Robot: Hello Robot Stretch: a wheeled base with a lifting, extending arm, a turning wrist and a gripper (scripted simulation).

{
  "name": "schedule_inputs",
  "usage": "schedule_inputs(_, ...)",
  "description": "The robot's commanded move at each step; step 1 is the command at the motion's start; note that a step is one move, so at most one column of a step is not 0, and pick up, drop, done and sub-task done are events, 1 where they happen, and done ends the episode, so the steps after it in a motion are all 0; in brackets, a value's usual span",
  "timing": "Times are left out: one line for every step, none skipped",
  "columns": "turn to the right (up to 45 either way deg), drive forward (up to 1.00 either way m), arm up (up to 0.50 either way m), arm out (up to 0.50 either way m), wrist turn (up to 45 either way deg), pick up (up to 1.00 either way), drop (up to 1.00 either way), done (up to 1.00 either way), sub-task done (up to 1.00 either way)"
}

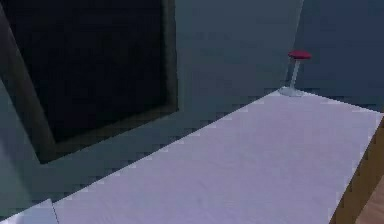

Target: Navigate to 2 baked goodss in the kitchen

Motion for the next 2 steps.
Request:
schedule_inputs(-36.0, 0.00, 0.00, 0.00, 0.0, 0.00, 0.00, 0.00, 0.00)
schedule_inputs(0.0, 0.30, 0.00, 0.00, 0.0, 0.00, 0.00, 0.00, 0.00)
